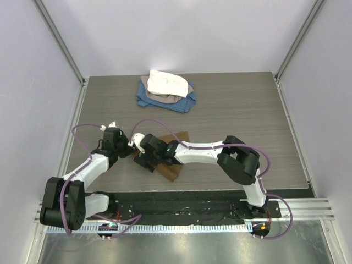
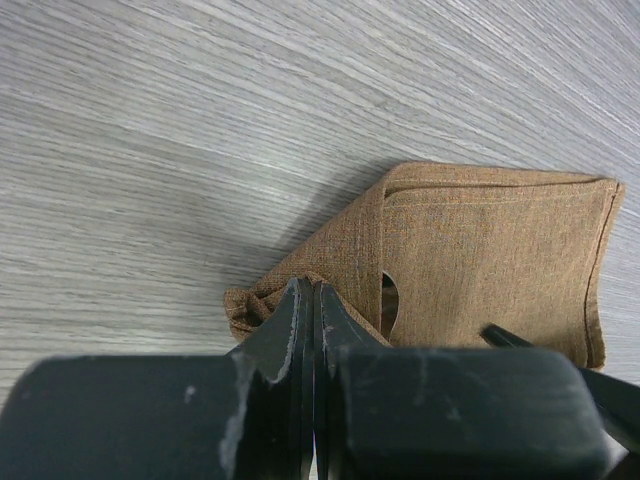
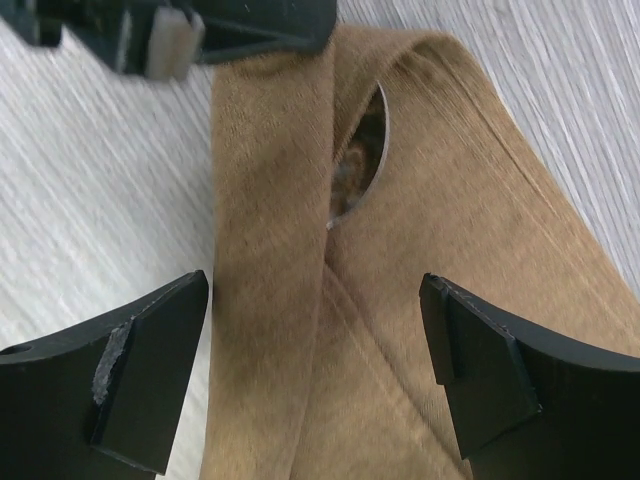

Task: Fold the napkin, place the utensils inside, and roll it up
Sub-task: Roll the napkin with the utensil

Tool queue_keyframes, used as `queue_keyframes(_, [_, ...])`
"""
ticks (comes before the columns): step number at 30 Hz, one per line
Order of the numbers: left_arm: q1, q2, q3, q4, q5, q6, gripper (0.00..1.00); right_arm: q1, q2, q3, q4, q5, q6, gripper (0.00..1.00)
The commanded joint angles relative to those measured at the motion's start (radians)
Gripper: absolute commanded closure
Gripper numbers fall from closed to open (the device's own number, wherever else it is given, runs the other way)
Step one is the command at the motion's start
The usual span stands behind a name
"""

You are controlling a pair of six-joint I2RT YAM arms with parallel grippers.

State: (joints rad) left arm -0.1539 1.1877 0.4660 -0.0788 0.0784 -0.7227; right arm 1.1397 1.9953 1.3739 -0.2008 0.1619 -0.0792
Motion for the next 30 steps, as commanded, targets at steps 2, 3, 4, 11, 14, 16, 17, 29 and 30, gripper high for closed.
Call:
queue_keyframes(2, [0.008, 0.016, 0.034, 0.051, 0.021, 0.003, 1.00, -0.008, 0.034, 0.086, 0.067, -0.047, -0.042, 0.06])
queue_keyframes(3, [0.008, 0.018, 0.034, 0.053, 0.021, 0.003, 1.00, -0.011, 0.040, 0.090, 0.067, -0.058, -0.036, 0.06])
queue_keyframes(4, [0.008, 0.021, 0.034, 0.053, 0.021, 0.003, 1.00, -0.018, 0.049, 0.091, 0.066, -0.077, -0.033, 0.06])
queue_keyframes(11, [0.008, 0.023, 0.030, 0.068, 0.037, 0.002, 1.00, -0.066, 0.094, 0.111, 0.044, -0.148, -0.001, 0.11])
queue_keyframes(14, [0.010, 0.023, 0.026, 0.074, 0.043, 0.002, 1.00, -0.083, 0.105, 0.111, 0.040, -0.212, 0.007, 0.12])
queue_keyframes(16, [0.008, 0.023, 0.028, 0.074, 0.044, 0.000, 1.00, -0.084, 0.108, 0.113, 0.037, -0.223, 0.004, 0.16])
queue_keyframes(17, [0.010, 0.023, 0.028, 0.074, 0.047, 0.000, 1.00, -0.084, 0.111, 0.111, 0.034, -0.228, 0.002, 0.19])
queue_keyframes(29, [0.008, -0.003, 0.025, 0.096, 0.034, -0.001, 0.87, -0.100, 0.103, 0.056, 0.037, -0.332, 0.006, 0.61])
queue_keyframes(30, [0.010, -0.020, 0.017, 0.093, 0.021, -0.001, 0.84, -0.107, 0.096, 0.047, 0.038, -0.343, 0.006, 0.62])
